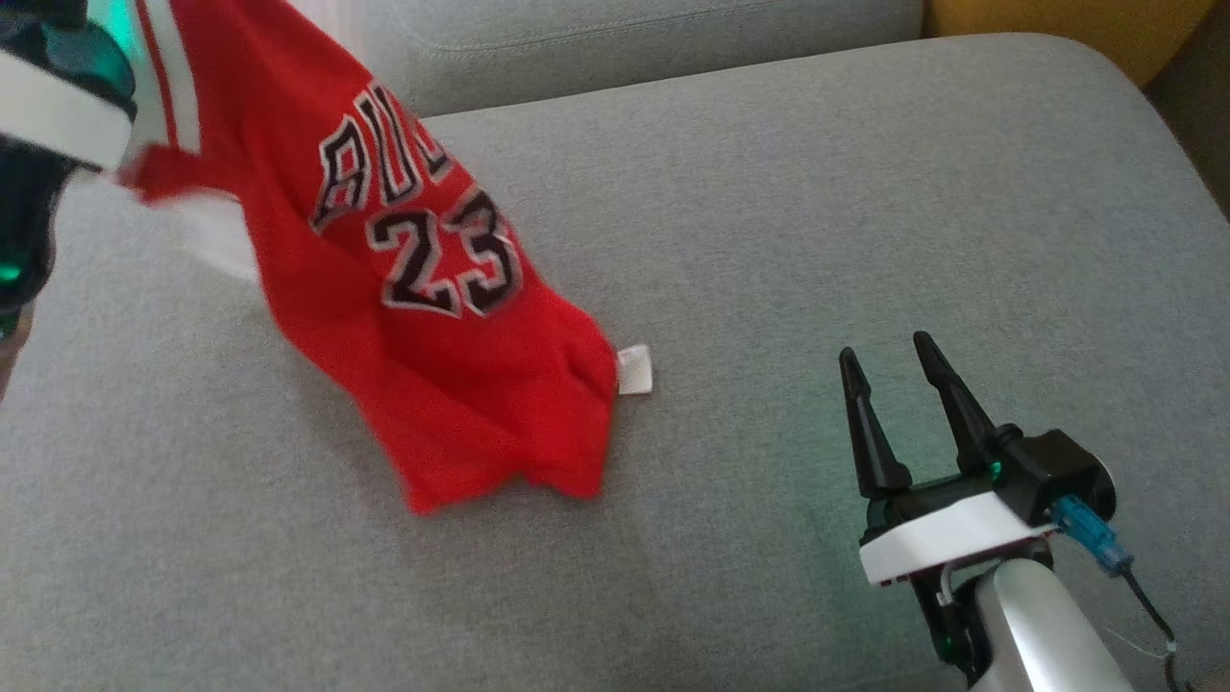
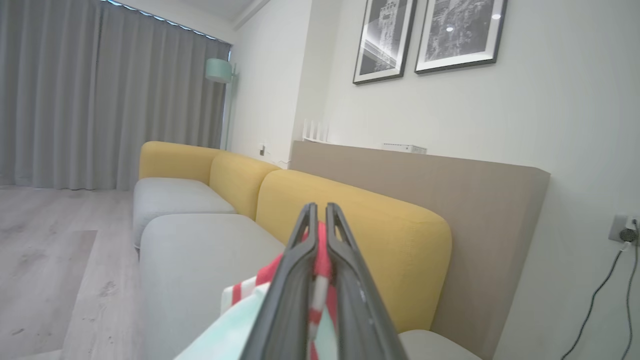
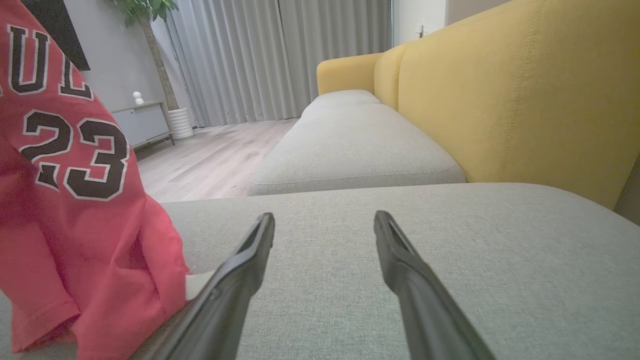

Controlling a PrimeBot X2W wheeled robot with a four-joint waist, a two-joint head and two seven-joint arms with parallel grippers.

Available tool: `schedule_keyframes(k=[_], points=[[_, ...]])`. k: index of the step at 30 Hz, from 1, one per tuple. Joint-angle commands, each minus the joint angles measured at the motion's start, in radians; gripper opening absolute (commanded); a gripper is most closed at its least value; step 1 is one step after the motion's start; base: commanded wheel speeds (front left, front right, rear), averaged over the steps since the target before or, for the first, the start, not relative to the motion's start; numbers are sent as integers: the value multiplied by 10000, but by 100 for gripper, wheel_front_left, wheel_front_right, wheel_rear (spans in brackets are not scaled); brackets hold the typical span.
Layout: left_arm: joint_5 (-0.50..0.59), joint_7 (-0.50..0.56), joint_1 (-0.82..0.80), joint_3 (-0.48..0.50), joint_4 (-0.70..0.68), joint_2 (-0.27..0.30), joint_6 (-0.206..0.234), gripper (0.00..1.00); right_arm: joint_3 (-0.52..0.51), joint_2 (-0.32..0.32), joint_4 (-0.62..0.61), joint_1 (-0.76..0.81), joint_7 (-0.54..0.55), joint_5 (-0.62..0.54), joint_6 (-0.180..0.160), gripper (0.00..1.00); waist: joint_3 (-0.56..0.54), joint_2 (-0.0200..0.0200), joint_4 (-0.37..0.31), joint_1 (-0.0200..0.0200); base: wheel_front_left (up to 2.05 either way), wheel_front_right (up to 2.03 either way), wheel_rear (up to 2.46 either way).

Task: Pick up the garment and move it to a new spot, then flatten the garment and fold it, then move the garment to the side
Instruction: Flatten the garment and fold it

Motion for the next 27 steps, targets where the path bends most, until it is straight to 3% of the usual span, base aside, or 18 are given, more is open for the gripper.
schedule_keyframes(k=[1,8,13,17,24,25,27], points=[[-119,187,-697,490,-411,476,-19,0,234,-20,-274,-200,-94,69,77,100,-42,0,-87,0,0,0,0],[-403,699,-981,180,-1136,48,227,0,235,-20,-262,-157,-94,148,77,100,-132,0,-387,0,0,0,0],[-157,769,-572,-693,-1771,-776,564,0,314,-20,-304,-240,-94,230,77,100,-28,0,-664,0,0,0,0],[107,451,-85,-1420,-1467,-1755,924,0,518,-20,-409,-455,-94,384,77,100,220,0,-1116,0,0,0,0],[459,-544,791,-2807,250,-4165,1356,0,746,-20,-729,-695,-94,578,77,100,737,0,-2155,0,0,0,0],[459,-544,791,-2807,250,-4165,1356,0,746,-20,-729,-695,-94,578,77,100,737,0,-2155,0,0,0,0],[708,-860,823,-3159,1014,-4763,1395,0,883,-20,-864,-773,-94,640,77,100,870,0,-2476,0,0,0,0]])
